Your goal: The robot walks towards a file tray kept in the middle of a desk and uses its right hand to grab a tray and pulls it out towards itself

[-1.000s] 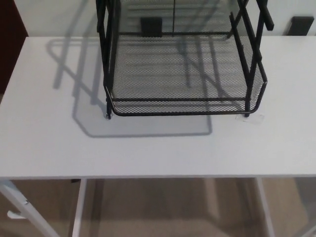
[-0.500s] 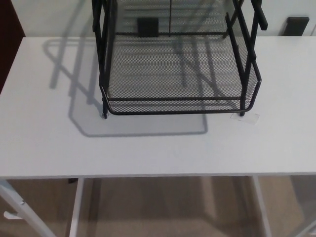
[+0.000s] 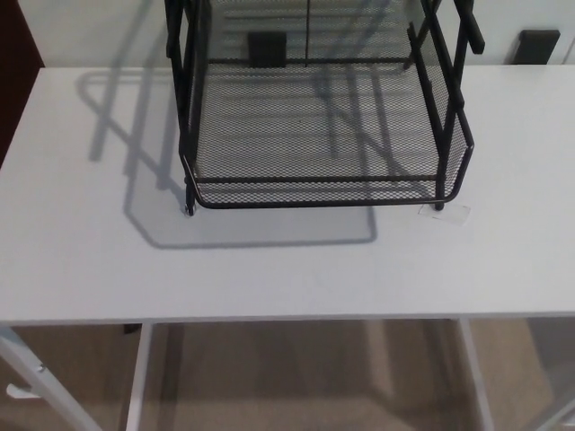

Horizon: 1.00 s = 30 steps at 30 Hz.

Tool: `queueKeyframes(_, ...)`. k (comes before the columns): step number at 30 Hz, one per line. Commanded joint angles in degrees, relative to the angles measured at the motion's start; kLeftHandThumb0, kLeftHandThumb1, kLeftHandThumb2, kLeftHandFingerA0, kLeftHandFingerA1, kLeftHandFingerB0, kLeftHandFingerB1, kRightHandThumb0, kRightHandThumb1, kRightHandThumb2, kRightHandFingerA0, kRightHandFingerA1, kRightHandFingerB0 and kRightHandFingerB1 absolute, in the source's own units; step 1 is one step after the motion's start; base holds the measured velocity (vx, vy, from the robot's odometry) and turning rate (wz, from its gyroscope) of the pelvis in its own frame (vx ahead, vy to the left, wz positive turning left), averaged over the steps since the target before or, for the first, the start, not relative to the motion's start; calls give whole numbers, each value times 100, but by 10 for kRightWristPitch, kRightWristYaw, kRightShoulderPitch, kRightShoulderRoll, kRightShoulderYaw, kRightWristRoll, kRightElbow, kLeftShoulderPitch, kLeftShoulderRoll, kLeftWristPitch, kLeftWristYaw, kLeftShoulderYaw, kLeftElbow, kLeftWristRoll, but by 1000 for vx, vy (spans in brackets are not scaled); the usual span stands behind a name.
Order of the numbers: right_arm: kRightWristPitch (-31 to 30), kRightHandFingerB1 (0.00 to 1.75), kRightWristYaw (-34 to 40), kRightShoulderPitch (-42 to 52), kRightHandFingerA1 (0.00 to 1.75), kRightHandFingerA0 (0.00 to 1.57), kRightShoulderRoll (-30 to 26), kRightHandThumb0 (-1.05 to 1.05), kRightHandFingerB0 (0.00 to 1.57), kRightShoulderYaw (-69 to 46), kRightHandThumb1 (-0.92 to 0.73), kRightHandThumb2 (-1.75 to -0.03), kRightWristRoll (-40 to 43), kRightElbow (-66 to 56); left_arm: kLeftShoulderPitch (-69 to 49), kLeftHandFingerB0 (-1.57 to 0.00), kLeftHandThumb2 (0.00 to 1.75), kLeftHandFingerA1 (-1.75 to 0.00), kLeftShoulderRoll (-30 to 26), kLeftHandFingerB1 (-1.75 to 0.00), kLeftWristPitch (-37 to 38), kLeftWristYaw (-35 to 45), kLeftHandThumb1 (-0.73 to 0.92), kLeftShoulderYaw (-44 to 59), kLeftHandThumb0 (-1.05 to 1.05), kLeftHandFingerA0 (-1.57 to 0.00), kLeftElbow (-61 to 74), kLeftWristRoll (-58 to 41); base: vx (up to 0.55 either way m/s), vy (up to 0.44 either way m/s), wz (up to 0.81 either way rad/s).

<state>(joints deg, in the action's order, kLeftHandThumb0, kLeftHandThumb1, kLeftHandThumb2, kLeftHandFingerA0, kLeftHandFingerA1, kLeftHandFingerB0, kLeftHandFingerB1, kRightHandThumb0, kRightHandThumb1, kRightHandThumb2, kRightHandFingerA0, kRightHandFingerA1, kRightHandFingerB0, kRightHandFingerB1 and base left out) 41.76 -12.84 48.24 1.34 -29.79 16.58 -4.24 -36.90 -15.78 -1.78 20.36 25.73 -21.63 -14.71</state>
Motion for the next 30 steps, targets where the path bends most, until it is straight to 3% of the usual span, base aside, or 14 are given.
queueKeyframes(1,-180,41,209,-216,45,24,-138,-56,18,-138,-52,-79,-4,-341,4,-28,88,-56,-1,-55,30,-9,40,15,-8,-25,-11,-3,0,0,0)
queueKeyframes(4,-231,30,186,-303,33,28,-150,-53,26,-97,-64,-60,-85,-363,4,-36,58,-42,-2,-39,38,0,60,10,-13,-32,-14,-1,0,0,0)
queueKeyframes(5,-257,29,169,-339,32,24,-151,-54,23,-67,-63,-60,-125,-370,2,-26,88,-54,0,-54,40,3,42,9,-9,-21,-14,-1,0,0,0)
queueKeyframes(7,-263,27,144,-400,33,18,-148,-61,17,-26,-64,-60,-185,-358,5,-37,58,-42,2,-39,32,-3,59,11,-13,-32,-12,-5,0,0,0)
queueKeyframes(8,-277,49,119,-447,50,0,-151,-37,0,12,-39,-98,-229,-350,6,-37,58,-42,3,-39,31,-7,58,11,-13,-32,-8,-3,0,0,0)
queueKeyframes(12,-315,9,30,-502,0,0,-125,-90,2,119,-53,-90,-376,-351,11,-37,58,-42,4,-39,32,-8,59,11,-12,-32,-6,-4,0,0,0)
queueKeyframes(13,-317,8,10,-510,0,0,-112,-91,2,146,-54,-90,-417,-351,9,-27,88,-54,3,-55,32,-6,41,10,-9,-21,-4,-3,0,0,0)
queueKeyframes(18,-293,10,-26,-532,0,0,-49,-87,1,248,-50,-89,-583,-313,7,-38,57,-40,-1,-38,39,-2,60,6,-12,-33,-6,4,0,0,0)
queueKeyframes(19,-287,12,-28,-534,0,0,-39,-89,2,268,-51,-90,-616,-301,7,-26,89,-55,-1,-55,41,-3,42,5,-10,-22,-5,6,0,0,0)
queueKeyframes(21,-295,8,-33,-537,0,0,-24,-92,0,306,-52,-91,-674,-273,5,-38,57,-40,-2,-37,44,-4,61,2,-13,-33,-1,11,0,0,0)
queueKeyframes(25,-327,32,-28,-532,25,0,-2,-60,1,347,-31,-81,-748,-246,5,-26,89,-54,-3,-54,41,-1,42,0,-9,-21,6,10,0,0,0)
queueKeyframes(26,-334,24,-21,-530,16,0,5,-91,0,361,-47,-61,-772,-236,8,-37,57,-41,-3,-37,43,-2,61,0,-11,-32,2,10,0,0,0)
queueKeyframes(28,-354,11,8,-522,3,0,15,-82,2,403,-33,-70,-848,-197,11,-38,57,-41,-3,-37,45,-1,61,1,-11,-32,-1,9,0,0,0)
queueKeyframes(30,-364,15,24,-517,19,0,11,-70,0,426,-41,-84,-888,-177,11,-27,89,-54,-4,-55,44,-3,42,-1,-10,-22,-1,12,0,0,0)
